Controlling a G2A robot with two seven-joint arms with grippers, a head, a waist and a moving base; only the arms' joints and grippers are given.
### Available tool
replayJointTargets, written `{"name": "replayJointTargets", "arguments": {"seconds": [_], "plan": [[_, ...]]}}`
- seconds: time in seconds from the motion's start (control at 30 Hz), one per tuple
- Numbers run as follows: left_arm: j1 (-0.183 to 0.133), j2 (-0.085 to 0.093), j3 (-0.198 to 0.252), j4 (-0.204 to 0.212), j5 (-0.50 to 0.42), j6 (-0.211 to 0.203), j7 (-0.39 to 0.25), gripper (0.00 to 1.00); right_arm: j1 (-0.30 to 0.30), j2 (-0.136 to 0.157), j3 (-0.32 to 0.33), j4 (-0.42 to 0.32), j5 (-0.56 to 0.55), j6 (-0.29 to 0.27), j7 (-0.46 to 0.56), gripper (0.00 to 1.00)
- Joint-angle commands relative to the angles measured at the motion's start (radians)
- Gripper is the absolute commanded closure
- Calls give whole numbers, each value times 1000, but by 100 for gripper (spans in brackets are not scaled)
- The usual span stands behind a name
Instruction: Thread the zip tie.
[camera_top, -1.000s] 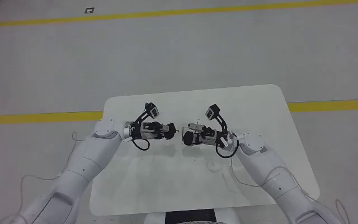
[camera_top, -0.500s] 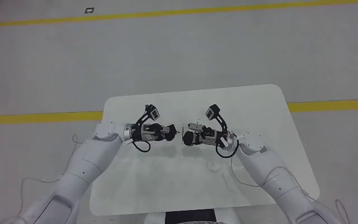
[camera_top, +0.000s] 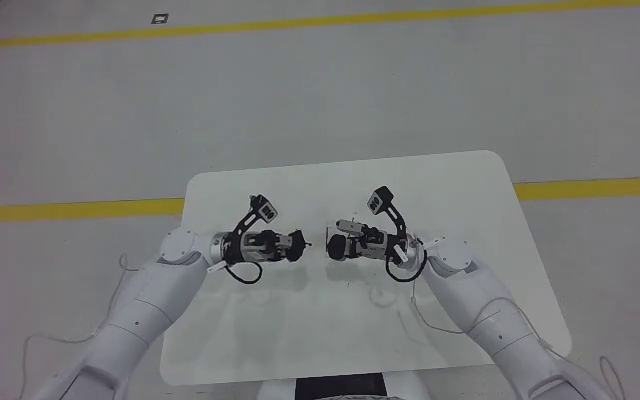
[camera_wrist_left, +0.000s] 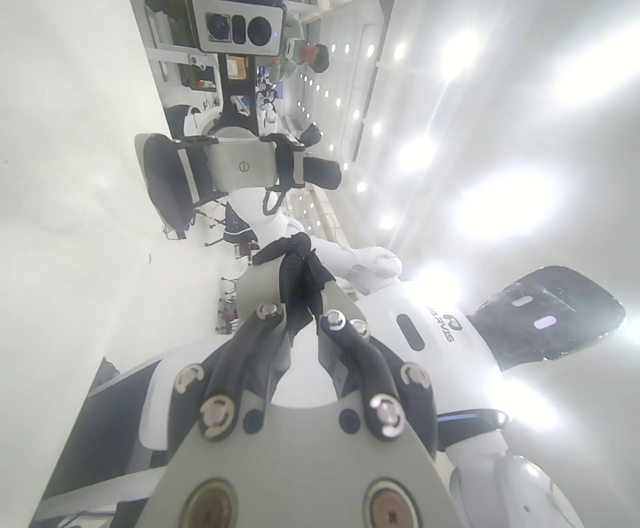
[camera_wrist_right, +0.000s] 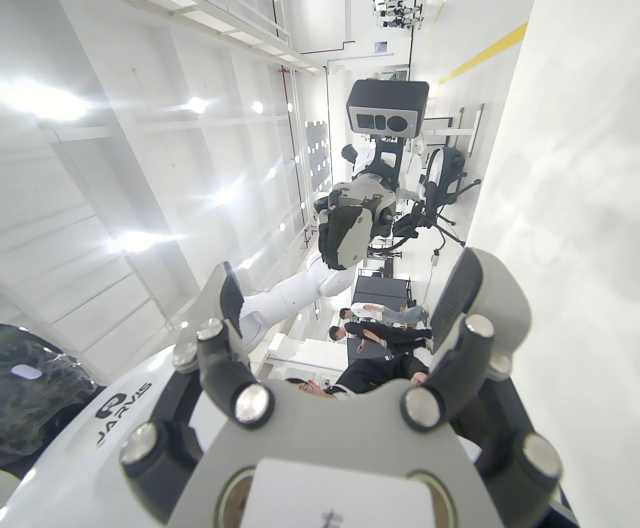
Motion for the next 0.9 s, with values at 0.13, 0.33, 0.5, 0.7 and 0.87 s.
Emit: {"name": "replayJointTargets", "arguments": {"seconds": [0.13,0.33,0.5,0.7,0.87], "plan": [[10,30,5,-27,-23,0,0,100,0,0,0,0,0,0,0,0],[8,50,26,-50,-22,0,0,100,0,0,0,0,0,0,0,0],[8,50,26,-50,-22,0,0,100,0,0,0,0,0,0,0,0],[8,50,26,-50,-22,0,0,100,0,0,0,0,0,0,0,0],[8,50,26,-50,-22,0,0,100,0,0,0,0,0,0,0,0]]}}
